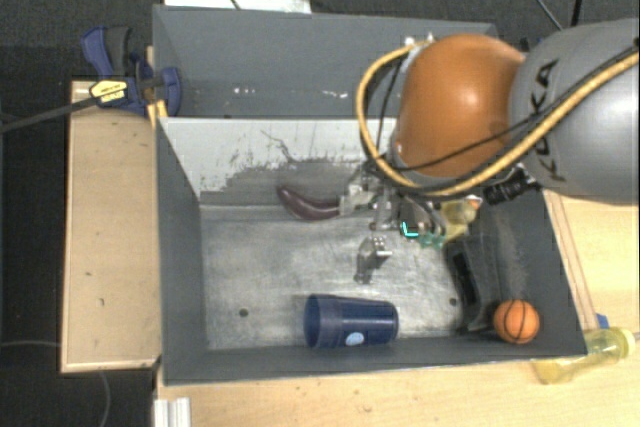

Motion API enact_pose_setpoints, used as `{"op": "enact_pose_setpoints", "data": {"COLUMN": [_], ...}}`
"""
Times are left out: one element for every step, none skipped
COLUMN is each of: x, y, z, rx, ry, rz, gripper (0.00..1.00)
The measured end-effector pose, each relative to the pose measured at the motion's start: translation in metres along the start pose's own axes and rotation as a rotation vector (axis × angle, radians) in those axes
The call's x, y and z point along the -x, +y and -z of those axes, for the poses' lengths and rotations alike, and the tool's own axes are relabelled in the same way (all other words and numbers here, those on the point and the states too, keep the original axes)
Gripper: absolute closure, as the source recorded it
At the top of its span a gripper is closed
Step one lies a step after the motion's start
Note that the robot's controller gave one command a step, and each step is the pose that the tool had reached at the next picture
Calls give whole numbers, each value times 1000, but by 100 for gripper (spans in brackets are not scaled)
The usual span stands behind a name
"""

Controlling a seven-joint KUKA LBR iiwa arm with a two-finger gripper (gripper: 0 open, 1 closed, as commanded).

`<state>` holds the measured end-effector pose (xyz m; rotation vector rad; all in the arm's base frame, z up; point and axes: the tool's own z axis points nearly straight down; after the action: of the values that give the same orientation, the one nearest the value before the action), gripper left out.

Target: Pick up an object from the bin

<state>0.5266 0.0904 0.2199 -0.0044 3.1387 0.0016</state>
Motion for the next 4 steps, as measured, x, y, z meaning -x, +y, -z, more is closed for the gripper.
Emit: {"op": "enact_pose_setpoints", "data": {"x": [-18, -36, -40, -40], "y": [-10, -27, -22, -23], "z": [-39, -83, -136, -136], "rx": [0, 0, 0, 0], "ry": [-5, -1, 3, 3], "rz": [61, 23, 29, 28], "gripper": [0, 0, 100, 100]}}
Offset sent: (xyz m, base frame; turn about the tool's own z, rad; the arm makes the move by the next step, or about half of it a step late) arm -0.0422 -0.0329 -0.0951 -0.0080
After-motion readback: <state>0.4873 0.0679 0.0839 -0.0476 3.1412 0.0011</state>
